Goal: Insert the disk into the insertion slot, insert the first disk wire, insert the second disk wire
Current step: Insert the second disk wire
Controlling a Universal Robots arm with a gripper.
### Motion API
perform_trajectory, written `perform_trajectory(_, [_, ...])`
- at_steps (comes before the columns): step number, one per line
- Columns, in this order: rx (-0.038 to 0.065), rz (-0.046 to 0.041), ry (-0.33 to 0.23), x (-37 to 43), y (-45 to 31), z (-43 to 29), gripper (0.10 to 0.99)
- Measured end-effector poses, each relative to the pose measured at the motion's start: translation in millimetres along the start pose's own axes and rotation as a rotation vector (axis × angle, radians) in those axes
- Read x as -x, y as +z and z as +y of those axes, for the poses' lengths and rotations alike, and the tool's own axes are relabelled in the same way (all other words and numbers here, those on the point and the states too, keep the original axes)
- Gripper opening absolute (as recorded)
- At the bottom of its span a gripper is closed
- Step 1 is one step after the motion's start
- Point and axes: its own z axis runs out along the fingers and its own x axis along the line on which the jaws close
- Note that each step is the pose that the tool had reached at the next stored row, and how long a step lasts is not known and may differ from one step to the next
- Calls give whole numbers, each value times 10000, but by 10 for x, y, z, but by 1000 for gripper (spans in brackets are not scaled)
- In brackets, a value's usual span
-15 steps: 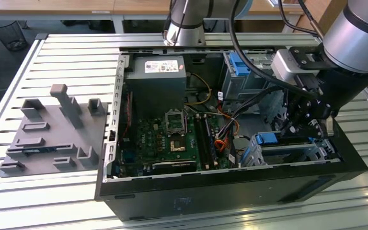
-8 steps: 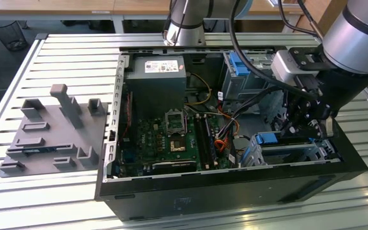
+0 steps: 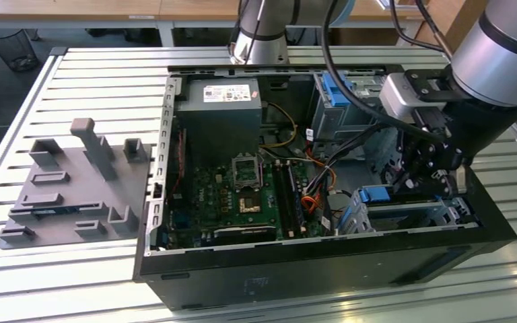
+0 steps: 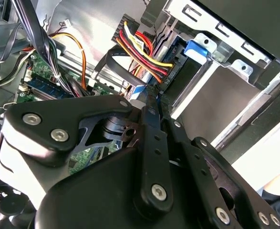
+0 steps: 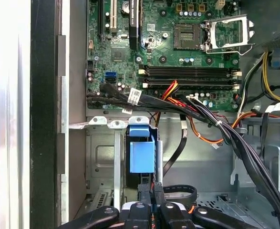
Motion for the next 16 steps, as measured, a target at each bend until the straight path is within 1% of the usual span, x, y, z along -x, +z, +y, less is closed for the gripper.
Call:
perform_trajectory(8, [0, -2, 0, 0, 9, 0, 149])
perform_trajectory(10, [0, -4, 0, 0, 8, 0, 161])
perform_trajectory(11, [0, -5, 0, -1, 6, 0, 224])
perform_trajectory(16, [0, 0, 0, 1, -34, 0, 224])
